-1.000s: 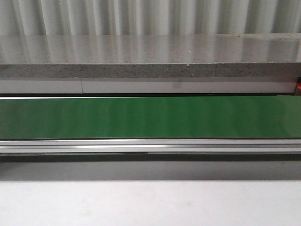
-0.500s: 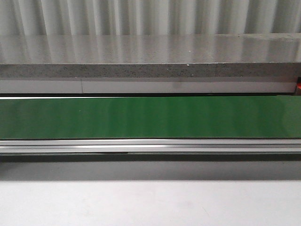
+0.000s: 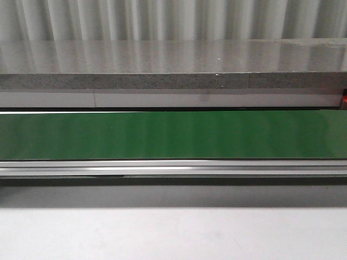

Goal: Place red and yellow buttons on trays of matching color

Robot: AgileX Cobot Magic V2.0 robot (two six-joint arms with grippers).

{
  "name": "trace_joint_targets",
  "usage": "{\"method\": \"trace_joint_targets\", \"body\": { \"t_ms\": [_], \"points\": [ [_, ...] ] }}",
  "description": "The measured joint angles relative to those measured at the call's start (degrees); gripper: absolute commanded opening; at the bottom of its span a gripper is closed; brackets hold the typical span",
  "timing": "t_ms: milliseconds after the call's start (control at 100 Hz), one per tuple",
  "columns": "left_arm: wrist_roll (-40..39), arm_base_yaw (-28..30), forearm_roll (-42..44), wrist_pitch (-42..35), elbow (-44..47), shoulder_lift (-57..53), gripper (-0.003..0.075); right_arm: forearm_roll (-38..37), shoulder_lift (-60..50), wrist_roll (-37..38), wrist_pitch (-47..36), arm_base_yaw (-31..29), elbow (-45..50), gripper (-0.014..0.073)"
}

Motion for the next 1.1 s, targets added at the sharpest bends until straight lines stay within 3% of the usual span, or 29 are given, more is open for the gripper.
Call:
{"method": "trace_joint_targets", "body": {
  "t_ms": [250,1100],
  "points": [
    [0.0,0.0,0.0,0.0,0.0,0.0,-0.002,-0.11,-5.26,-0.12,0.52,0.08,1.48,-0.0069],
    [0.0,0.0,0.0,0.0,0.0,0.0,-0.002,-0.21,-5.23,-0.12,0.52,0.08,1.57,-0.0067]
  ]
}}
